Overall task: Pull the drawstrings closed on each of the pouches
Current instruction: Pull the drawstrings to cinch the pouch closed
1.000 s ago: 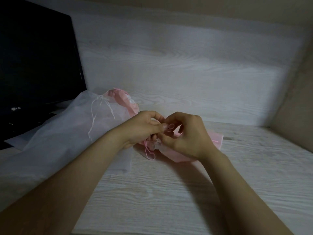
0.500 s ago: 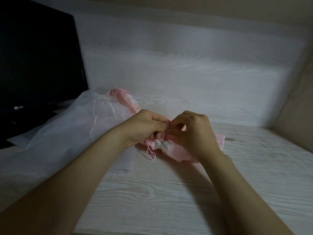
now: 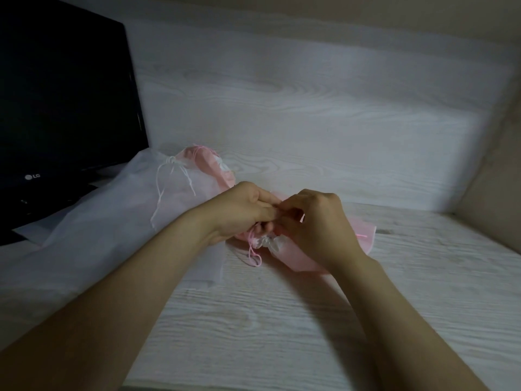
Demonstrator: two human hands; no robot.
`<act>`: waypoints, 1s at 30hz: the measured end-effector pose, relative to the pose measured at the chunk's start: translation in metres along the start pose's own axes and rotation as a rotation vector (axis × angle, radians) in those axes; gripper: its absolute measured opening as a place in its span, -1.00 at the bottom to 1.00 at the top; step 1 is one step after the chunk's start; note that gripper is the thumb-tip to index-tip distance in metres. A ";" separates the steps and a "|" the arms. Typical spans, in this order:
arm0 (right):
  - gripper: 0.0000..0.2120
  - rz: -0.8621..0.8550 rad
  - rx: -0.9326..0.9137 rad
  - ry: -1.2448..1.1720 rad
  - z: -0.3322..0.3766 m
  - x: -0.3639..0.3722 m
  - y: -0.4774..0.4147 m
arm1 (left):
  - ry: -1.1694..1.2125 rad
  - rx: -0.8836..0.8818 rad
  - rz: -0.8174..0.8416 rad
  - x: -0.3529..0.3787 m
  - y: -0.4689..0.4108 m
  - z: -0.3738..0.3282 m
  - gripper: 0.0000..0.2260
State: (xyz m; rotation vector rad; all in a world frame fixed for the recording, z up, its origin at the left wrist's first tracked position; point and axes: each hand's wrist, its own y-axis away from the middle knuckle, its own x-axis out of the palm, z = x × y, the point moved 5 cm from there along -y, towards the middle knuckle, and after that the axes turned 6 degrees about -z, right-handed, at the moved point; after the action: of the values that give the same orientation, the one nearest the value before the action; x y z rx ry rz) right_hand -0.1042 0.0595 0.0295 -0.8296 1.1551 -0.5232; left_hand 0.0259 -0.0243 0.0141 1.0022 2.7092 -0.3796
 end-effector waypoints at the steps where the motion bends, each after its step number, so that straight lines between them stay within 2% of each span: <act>1: -0.89 0.007 -0.019 0.024 0.000 0.002 0.000 | 0.014 -0.025 0.006 0.001 0.000 0.000 -0.80; 4: -0.90 0.046 -0.063 0.064 -0.002 0.005 0.000 | 0.054 -0.090 0.004 0.003 0.000 0.000 -0.73; 6: -0.90 0.056 -0.003 0.031 -0.004 0.005 0.000 | 0.038 -0.092 -0.077 -0.001 0.000 0.000 -0.62; 9: -0.90 0.096 0.252 -0.194 -0.012 0.002 0.000 | -0.096 0.037 -0.265 -0.015 0.002 -0.005 -0.58; 13: -0.80 0.200 0.625 -0.687 -0.017 0.003 0.005 | -0.121 0.210 -0.343 -0.024 0.002 -0.010 -0.81; 15: -0.79 0.213 0.715 -0.812 -0.019 0.005 0.008 | -0.174 0.273 -0.364 -0.023 0.003 -0.014 -0.83; 19: -0.76 0.189 0.762 -0.937 -0.017 0.009 0.010 | -0.317 0.361 -0.343 -0.015 0.004 -0.021 -0.79; 24: -0.79 0.132 0.744 -0.896 -0.022 0.007 0.010 | -0.328 0.381 -0.304 -0.008 0.006 -0.021 -0.90; 27: -0.79 0.090 0.713 -0.826 -0.022 0.007 0.008 | -0.240 0.336 -0.333 -0.011 0.005 -0.022 -0.93; 30: -0.78 0.024 0.693 -0.714 -0.027 0.005 0.008 | 0.090 0.218 -0.326 -0.019 0.004 -0.024 -0.79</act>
State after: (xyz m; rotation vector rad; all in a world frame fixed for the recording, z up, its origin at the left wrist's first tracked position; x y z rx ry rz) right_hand -0.1282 0.0523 0.0159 -0.3350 0.2794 -0.4997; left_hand 0.0396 -0.0248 0.0411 0.6342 2.9660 -0.7166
